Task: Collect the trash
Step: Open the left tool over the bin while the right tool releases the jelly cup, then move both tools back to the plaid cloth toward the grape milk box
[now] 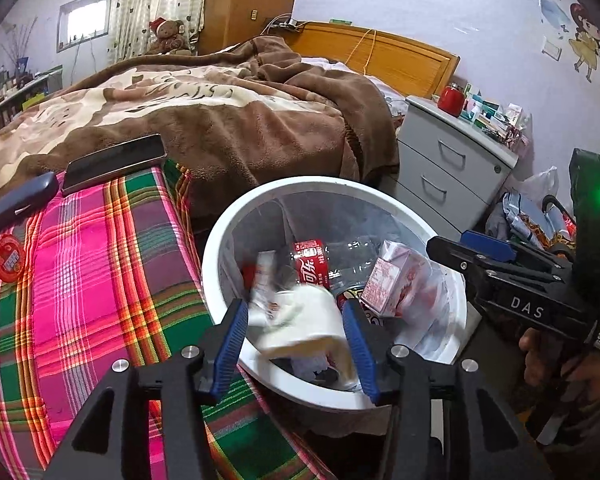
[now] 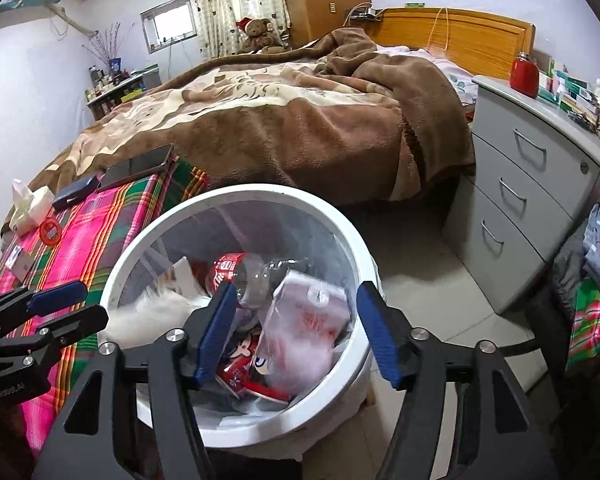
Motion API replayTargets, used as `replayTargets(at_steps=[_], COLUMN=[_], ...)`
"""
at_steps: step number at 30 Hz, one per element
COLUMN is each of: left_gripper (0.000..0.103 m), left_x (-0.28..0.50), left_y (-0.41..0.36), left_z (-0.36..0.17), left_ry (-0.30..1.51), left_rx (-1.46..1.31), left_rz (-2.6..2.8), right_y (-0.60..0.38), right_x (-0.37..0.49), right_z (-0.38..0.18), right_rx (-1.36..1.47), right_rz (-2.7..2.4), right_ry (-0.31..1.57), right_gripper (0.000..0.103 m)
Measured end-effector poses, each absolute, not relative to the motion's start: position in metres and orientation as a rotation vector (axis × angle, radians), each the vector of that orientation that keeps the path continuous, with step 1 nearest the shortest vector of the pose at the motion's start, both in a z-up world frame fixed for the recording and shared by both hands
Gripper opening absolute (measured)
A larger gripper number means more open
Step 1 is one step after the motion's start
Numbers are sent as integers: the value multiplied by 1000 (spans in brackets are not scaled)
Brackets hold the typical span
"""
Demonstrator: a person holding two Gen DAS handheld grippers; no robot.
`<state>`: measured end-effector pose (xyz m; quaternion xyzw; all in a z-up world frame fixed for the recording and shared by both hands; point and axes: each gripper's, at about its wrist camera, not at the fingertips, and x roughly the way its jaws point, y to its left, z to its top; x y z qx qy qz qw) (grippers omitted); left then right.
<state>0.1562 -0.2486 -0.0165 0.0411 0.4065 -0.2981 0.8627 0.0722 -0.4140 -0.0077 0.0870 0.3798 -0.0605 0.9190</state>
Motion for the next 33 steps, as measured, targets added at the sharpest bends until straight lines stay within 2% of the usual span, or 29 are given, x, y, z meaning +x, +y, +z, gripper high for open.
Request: replayTargets(at_steps=[16, 33], left_gripper=[50, 50], left_x=[140, 121], left_y=[-224, -149], left_z=[-2, 21], left_ry=[816, 744], left_rx=[72, 30], left_rz=[-590, -466], right_y=[-401, -357], right_x=[61, 63], right_z=[1, 13], right_rx=[178, 154], right_rz=[-133, -70], right_ry=[750, 710], right_gripper=[64, 64])
